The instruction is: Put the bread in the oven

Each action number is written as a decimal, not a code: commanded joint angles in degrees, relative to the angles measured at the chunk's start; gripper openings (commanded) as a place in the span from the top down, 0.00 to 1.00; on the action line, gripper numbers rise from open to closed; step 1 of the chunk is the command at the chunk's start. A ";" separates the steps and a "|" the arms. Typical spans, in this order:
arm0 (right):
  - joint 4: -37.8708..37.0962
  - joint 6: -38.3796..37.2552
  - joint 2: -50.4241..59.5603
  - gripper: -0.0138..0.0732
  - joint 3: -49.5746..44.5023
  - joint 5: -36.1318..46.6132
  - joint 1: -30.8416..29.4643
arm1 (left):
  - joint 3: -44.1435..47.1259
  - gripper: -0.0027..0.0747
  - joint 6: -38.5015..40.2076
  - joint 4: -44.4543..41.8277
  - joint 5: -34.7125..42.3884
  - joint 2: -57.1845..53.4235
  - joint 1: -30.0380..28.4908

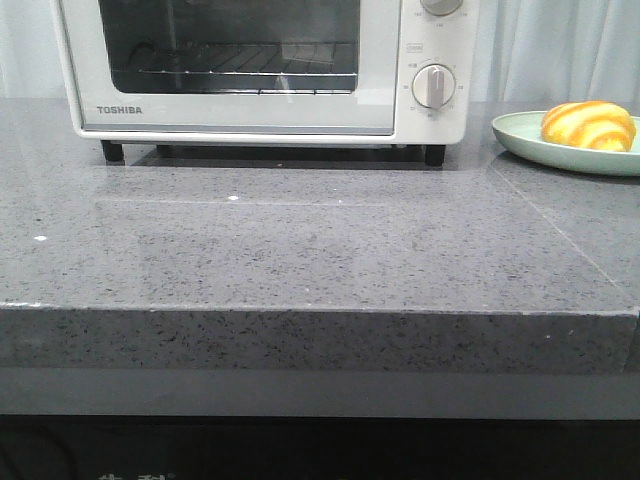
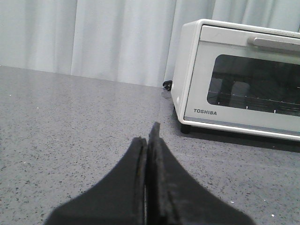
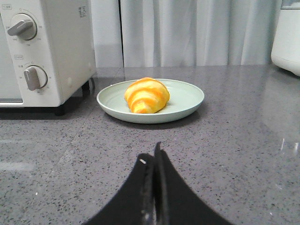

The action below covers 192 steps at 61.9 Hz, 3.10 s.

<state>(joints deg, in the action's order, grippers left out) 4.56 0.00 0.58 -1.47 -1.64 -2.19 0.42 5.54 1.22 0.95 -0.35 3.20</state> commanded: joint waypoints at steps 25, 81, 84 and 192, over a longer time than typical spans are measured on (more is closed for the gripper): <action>1.69 0.39 1.18 0.92 2.17 3.15 0.03 | -5.28 0.99 -0.13 0.56 2.80 -0.76 0.02; 0.95 0.39 -29.32 0.92 41.84 -24.75 0.03 | -44.81 0.99 -2.03 0.56 -28.60 31.77 0.02; 0.95 0.39 -30.61 0.92 41.84 -24.80 0.03 | -44.71 0.99 -2.03 0.56 -28.60 32.04 0.02; 0.83 0.91 -35.87 0.10 41.84 -26.38 0.03 | -67.00 0.99 -2.03 -1.22 10.97 79.31 29.30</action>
<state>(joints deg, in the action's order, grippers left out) 5.67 0.34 -34.79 38.53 -31.78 -2.19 -63.14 3.54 0.00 5.37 78.34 32.05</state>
